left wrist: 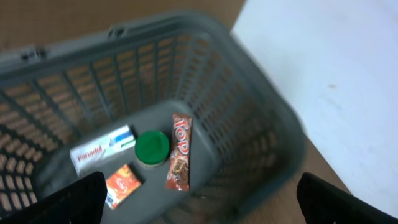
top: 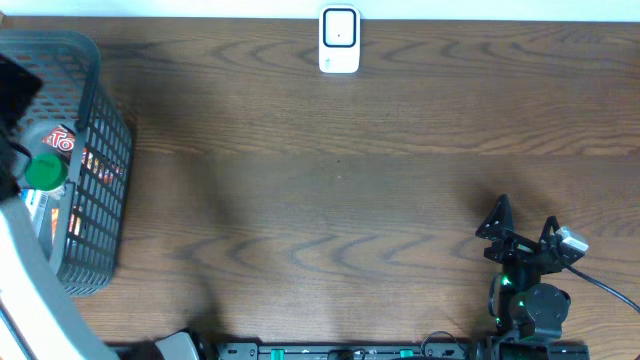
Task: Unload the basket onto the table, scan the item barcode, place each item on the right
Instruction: 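Reach the left gripper into the basket and grasp the green-lidded jar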
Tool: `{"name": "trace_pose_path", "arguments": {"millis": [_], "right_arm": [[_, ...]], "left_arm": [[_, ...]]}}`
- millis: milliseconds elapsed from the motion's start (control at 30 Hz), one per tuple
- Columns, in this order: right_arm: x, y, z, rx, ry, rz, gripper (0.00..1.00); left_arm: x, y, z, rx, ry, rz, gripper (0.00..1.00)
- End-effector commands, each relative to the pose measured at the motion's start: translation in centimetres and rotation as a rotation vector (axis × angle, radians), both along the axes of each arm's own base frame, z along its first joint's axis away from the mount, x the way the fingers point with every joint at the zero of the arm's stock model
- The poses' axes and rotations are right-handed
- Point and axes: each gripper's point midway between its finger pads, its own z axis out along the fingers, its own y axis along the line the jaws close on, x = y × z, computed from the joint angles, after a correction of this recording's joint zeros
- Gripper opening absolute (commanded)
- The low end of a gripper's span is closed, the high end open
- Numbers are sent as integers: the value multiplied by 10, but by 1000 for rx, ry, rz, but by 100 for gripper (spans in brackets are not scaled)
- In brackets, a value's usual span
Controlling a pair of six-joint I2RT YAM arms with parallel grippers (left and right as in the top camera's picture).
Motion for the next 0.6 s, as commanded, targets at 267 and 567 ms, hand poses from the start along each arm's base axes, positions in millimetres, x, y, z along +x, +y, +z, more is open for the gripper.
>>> {"name": "trace_pose_path", "arguments": {"millis": [267, 567], "right_arm": [[0, 0, 0, 8, -6, -2, 99], [0, 0, 0, 8, -6, -2, 99]], "left_arm": [[31, 71, -103, -314, 101, 135, 98], [50, 88, -178, -395, 268, 138, 98]]}}
